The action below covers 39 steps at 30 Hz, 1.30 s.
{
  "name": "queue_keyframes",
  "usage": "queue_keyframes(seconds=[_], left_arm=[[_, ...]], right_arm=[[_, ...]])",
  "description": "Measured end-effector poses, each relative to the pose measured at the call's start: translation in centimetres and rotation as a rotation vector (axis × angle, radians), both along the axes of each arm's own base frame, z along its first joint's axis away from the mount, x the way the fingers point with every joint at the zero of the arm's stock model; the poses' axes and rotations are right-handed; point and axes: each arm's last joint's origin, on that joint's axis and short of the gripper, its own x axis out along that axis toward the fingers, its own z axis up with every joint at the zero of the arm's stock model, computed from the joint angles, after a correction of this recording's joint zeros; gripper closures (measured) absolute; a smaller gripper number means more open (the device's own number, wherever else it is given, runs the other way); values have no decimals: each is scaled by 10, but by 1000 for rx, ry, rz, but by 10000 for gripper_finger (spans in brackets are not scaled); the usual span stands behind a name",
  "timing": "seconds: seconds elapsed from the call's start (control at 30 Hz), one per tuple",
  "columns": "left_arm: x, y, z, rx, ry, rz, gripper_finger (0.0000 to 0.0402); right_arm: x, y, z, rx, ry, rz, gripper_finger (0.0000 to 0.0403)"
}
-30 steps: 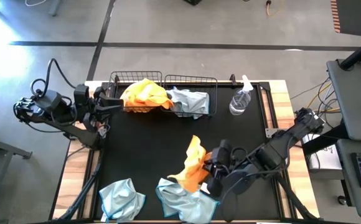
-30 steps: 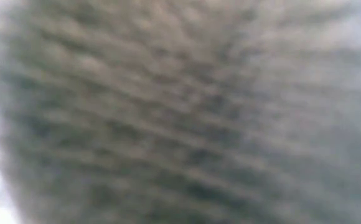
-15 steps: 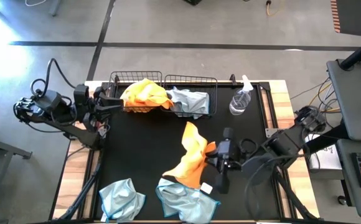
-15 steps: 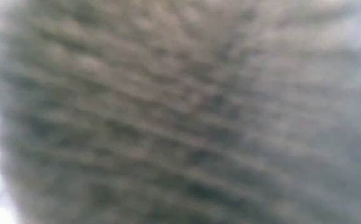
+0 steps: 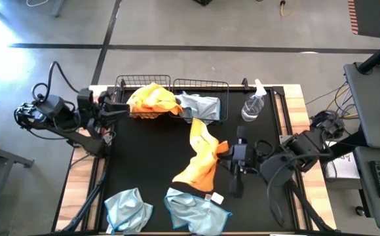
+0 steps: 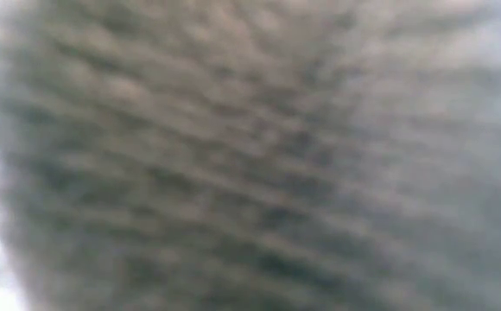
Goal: Sort microfiber towel by color & place in baskets
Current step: Put the yellow microfiber cloth into the left black wire basket
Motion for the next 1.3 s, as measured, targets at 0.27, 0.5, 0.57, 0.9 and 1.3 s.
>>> queue_keyframes(seconds=[0.27,0.5,0.57,0.9,1.3], left_arm=[[-1,0,1,-2,-6,1,251],[-2,1,0,13,-3,3,251],[-3,1,1,12,-5,3,251],[-16,6,4,44,-39,10,251],[-28,12,6,133,-38,123,251]], right_arm=[[13,-26,0,-72,16,-64,390],[28,-64,0,-158,47,-159,390],[32,-76,0,-179,57,-189,390],[55,-134,1,-140,8,-308,390],[107,-191,-24,-130,-40,-338,390]])
